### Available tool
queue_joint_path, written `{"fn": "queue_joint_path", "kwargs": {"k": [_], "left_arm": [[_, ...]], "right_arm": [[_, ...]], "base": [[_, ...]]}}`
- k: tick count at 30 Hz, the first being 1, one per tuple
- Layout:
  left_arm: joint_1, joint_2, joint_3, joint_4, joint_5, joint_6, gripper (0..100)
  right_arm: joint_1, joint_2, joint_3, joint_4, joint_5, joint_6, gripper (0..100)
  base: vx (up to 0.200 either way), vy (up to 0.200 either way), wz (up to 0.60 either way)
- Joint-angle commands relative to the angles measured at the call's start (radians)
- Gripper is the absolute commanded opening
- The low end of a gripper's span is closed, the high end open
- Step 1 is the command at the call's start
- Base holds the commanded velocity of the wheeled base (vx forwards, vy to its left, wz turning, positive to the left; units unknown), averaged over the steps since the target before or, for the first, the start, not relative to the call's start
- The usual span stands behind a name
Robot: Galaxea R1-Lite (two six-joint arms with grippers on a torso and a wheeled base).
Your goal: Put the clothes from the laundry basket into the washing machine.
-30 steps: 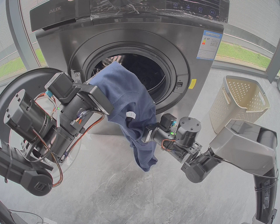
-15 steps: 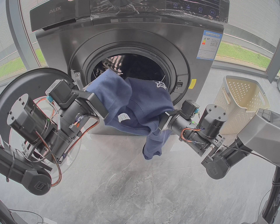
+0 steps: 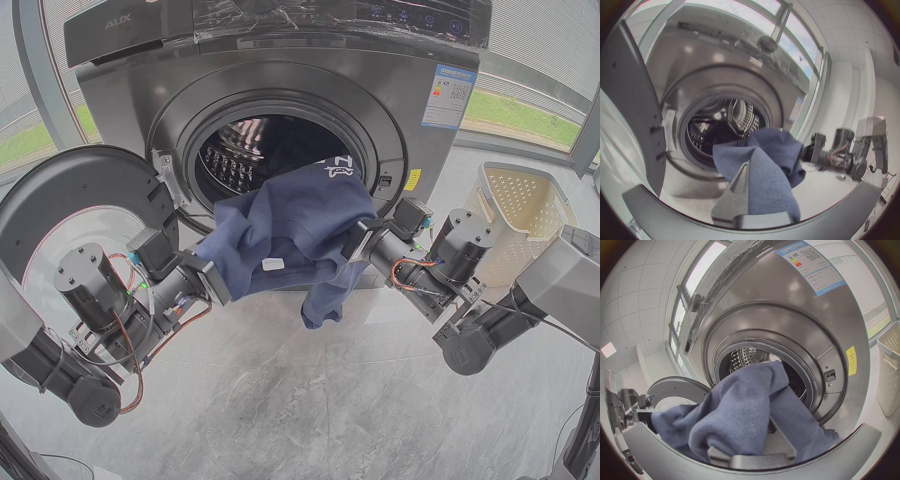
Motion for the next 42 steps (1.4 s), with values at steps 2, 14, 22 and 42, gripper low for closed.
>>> {"fn": "queue_joint_path", "kwargs": {"k": [2,14,22,42], "left_arm": [[0.024,0.109,0.049,-0.003,-0.023,0.006,0],[0.041,0.164,0.087,-0.003,-0.047,0.05,100],[0.035,0.175,0.175,-0.003,-0.084,0.076,100],[0.009,0.184,0.262,-0.003,-0.173,0.17,100]], "right_arm": [[0.011,-0.005,-0.007,0.001,0.0,-0.005,0],[0.016,-0.016,-0.003,0.006,0.0,-0.012,0],[0.013,-0.014,-0.004,0.006,0.0,-0.014,0],[0.017,-0.011,-0.006,-0.008,-0.001,-0.014,0]], "base": [[0.0,0.0,0.0],[0.0,0.0,0.0],[0.0,0.0,0.0],[0.0,0.0,0.0]]}}
